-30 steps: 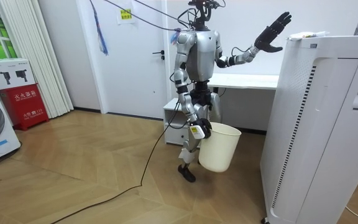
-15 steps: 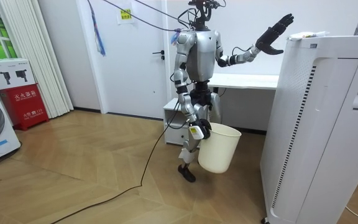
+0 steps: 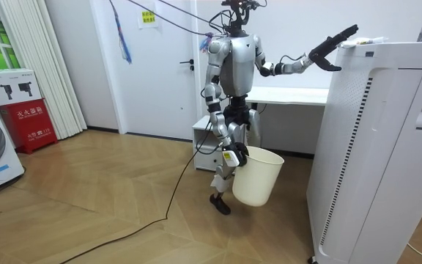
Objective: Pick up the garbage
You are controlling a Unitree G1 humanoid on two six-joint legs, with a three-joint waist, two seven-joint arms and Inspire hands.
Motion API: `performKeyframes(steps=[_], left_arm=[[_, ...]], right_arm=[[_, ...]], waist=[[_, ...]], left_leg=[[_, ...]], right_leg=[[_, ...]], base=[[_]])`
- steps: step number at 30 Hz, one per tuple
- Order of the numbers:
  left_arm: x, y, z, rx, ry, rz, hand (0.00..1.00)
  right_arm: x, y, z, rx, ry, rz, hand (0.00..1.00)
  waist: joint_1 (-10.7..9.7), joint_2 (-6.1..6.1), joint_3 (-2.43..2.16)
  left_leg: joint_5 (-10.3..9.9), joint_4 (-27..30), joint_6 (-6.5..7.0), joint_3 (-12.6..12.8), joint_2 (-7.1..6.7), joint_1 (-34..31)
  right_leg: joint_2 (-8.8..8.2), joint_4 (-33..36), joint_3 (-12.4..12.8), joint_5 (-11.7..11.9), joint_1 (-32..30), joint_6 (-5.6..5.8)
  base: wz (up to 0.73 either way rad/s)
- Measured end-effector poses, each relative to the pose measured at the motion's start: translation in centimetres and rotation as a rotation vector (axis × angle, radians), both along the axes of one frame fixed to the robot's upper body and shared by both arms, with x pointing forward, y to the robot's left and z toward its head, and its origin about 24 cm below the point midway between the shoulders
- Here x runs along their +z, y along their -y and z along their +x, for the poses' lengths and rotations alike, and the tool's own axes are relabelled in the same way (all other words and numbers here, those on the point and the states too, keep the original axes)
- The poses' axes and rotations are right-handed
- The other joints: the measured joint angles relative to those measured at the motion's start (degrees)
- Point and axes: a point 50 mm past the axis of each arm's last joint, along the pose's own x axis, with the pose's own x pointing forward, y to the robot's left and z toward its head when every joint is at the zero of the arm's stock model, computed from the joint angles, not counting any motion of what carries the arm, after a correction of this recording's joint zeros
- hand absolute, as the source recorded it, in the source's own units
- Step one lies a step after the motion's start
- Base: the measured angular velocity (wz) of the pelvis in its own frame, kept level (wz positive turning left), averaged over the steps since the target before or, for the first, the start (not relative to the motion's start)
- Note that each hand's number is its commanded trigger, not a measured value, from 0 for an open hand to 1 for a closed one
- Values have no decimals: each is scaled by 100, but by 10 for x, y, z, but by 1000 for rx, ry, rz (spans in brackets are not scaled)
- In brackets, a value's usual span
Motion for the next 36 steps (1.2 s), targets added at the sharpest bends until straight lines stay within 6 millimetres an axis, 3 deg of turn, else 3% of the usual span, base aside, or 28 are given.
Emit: performKeyframes(steps=[11, 13, 14, 15, 28, 36], left_arm=[[-1, -2, 5, 5, -31, 5, 0], [-1, -2, 5, 3, -31, 6, 71], [-1, -2, 5, 3, -31, 6, 94], [-1, -2, 5, 2, -31, 7, 100], [10, -6, 16, -19, -65, 12, 100], [22, -9, 23, 7, -66, 9, 100]], right_arm=[[1, 6, 0, -13, -3, -10, 100], [2, 6, 0, -13, -3, -11, 100], [2, 6, 0, -13, -3, -11, 100], [2, 6, 0, -11, -4, -12, 100], [1, 7, -3, -7, -31, -19, 100], [1, 10, -3, -6, -39, -37, 100]], waist=[[99, -16, 4], [113, -17, 3], [124, -19, 2], [139, -20, 2], [217, -142, -50], [174, -94, -80]], left_leg=[[3, -124, -5, -18, -30, 77], [3, -133, -5, -25, -33, 80], [3, -138, -5, -26, -33, 82], [5, -150, -7, -26, -35, 86], [146, -435, 10, 72, -88, 400], [178, -429, 53, 166, -105, 401]], right_leg=[[-4, -7, 50, 0, -6, 0], [-4, -7, 51, 0, -4, 0], [-4, -7, 51, 0, -4, 1], [-5, -7, 50, 0, -4, 1], [-64, -4, 56, 26, 138, 46], [-110, -4, 54, 34, 102, 59]], base=[[0], [2], [0], [0], [-2], [-6]])
